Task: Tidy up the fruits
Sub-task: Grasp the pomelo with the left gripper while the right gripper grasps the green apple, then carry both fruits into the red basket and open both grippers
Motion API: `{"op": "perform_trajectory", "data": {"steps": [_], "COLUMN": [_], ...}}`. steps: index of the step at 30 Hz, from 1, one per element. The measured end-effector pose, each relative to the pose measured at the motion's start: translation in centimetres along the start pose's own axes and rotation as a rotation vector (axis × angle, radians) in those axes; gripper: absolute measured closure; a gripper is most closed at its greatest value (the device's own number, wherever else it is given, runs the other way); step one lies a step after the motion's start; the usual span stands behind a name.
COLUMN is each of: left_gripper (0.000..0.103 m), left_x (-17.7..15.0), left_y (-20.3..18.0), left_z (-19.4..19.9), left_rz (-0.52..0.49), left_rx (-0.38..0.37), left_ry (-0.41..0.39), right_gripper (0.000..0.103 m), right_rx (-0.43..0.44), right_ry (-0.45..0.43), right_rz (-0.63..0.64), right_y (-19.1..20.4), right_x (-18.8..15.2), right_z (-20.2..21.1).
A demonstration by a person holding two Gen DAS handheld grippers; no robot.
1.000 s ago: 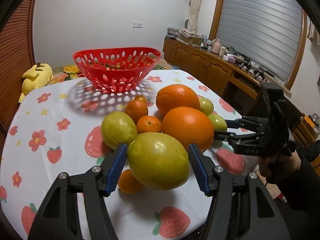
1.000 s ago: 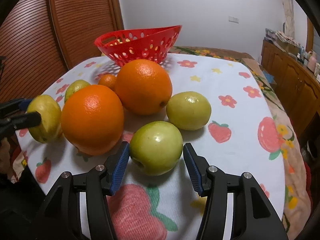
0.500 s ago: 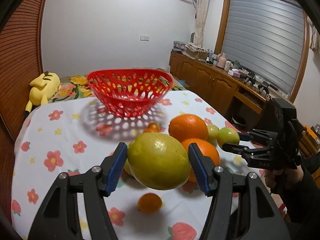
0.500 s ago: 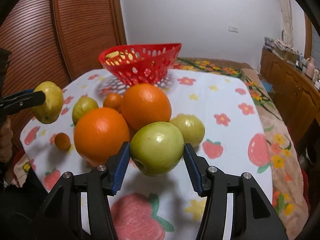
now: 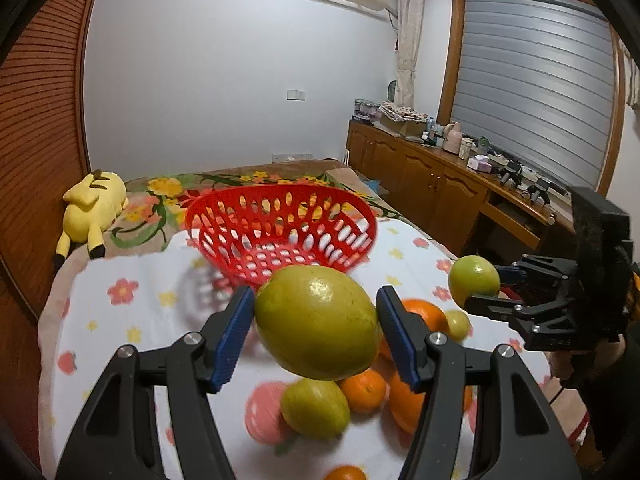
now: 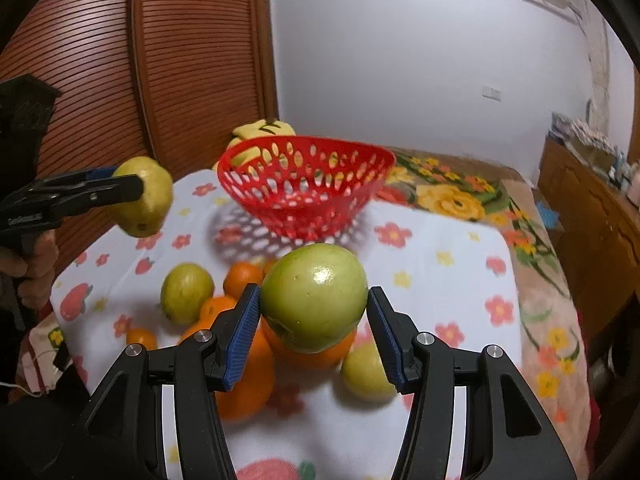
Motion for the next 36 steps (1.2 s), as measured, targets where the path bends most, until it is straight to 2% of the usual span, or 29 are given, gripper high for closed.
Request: {"op": "perform_trajectory", "data": {"steps": [7,17,32,33,36], "left_gripper": [0.041,0.041,0.04,0.044,0.044], "left_x": [1.9,2.8,2.7,2.7,3.4], "left_y": [1.9,2.9,3.9,3.9,4.1], "left_z": [-4.0,-8.7,-12.3,-12.3,-11.9], "left_rz": [0.006,-0.011,-0.018,-0.016,-0.016], "left_rx": [0.004,0.024,0.041,0.039,0.041], "left_ry": [0.034,0.094,0.164,0.16,0.129], "right_gripper": [0.048,0.048,0.048,0.048,0.048], "right_rx": [0.031,0.063,0.092,0.094,0.094], "right_ry": [0.007,0.036,0.172,0.179,0.202], "right_rz": [0.043,0.081,0.155,0.16,0.184], "right_y": [0.2,-0.3,-1.3,-1.3,-1.2], "right_x": [3.7,7.9,9.1,9.0,8.8], "right_z": [-1.8,-5.7,-13.1,-13.4,-14.3]}}
Point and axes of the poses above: each gripper's, at about its wrist camera, not at the fingertips, and z roughly against the way its jaws point, y to its left, x to its top, the point moved 7 cm from there along -z, roughly the way its jaws point, and after that the axes turned 3 degrees about -z, right-handed, at the moved point
